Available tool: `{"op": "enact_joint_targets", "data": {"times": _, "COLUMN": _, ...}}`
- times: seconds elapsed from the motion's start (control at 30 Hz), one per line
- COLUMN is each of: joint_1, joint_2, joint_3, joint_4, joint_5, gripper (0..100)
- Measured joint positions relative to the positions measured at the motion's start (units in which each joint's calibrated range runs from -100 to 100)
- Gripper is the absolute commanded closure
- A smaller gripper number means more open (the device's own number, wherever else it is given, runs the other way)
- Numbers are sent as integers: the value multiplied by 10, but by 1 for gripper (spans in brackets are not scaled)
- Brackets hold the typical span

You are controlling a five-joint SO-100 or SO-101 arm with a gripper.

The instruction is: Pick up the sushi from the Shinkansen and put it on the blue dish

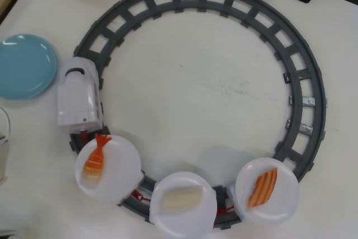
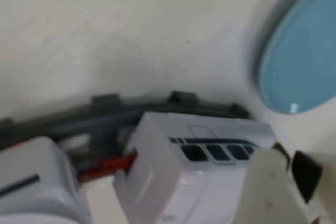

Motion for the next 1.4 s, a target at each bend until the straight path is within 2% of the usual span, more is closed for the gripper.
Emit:
{"op": "enact_joint_targets", "data": {"times": 0.17, "joint_1": -1, "joint_2": 35, "joint_3": -42, "joint_4": 10, "joint_5": 38, "gripper": 96}}
{"op": "enact_joint_targets", "data": {"times": 0.43, "joint_1": 7, "joint_2": 51, "joint_3": -66, "joint_4": 82, "joint_5": 119, "gripper": 80}}
{"op": "enact_joint_targets", "data": {"times": 0.7, "joint_1": 65, "joint_2": 59, "joint_3": -66, "joint_4": 85, "joint_5": 183, "gripper": 79}}
{"op": "enact_joint_targets", "data": {"times": 0.87, "joint_1": 112, "joint_2": 136, "joint_3": -90, "joint_4": 83, "joint_5": 216, "gripper": 79}}
{"op": "enact_joint_targets", "data": {"times": 1.2, "joint_1": 183, "joint_2": 344, "joint_3": -266, "joint_4": 70, "joint_5": 244, "gripper": 80}}
{"op": "enact_joint_targets", "data": {"times": 1.4, "joint_1": 192, "joint_2": 425, "joint_3": -359, "joint_4": 138, "joint_5": 261, "gripper": 79}}
